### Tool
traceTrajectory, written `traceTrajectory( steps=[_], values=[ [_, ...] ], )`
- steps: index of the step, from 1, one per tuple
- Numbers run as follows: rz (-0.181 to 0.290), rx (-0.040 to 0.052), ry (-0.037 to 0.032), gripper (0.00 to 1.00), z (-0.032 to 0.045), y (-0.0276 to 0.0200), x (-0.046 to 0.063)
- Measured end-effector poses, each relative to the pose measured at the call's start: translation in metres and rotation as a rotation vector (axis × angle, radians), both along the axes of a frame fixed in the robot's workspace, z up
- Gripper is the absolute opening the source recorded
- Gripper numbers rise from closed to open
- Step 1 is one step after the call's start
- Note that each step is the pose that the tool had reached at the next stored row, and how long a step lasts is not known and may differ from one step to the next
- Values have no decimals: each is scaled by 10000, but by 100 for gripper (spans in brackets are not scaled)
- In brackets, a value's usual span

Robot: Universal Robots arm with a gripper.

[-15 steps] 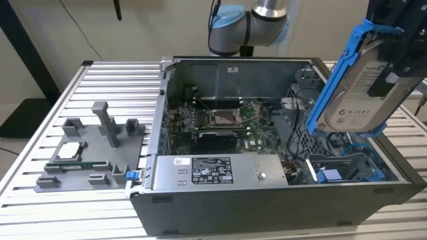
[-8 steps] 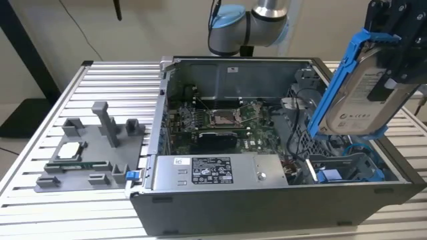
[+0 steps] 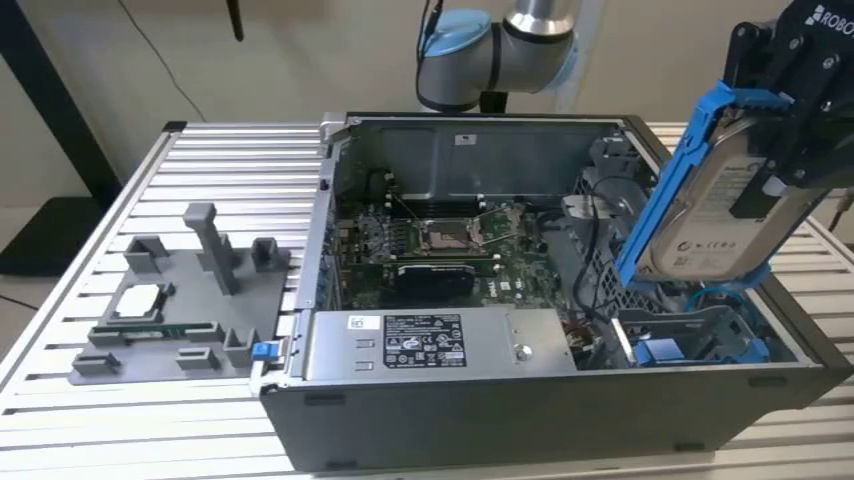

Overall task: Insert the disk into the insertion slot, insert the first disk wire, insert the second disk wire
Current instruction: 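Insert the disk into the insertion slot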

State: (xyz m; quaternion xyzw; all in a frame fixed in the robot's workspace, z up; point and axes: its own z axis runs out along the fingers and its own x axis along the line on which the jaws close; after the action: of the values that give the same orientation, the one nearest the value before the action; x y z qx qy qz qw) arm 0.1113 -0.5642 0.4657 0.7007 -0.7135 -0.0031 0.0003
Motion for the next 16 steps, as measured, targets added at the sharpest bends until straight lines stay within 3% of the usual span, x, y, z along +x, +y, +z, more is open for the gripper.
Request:
traceTrajectory(
  steps=[16],
  values=[
    [0,0,0,0,-193,-6,137]
  ],
)
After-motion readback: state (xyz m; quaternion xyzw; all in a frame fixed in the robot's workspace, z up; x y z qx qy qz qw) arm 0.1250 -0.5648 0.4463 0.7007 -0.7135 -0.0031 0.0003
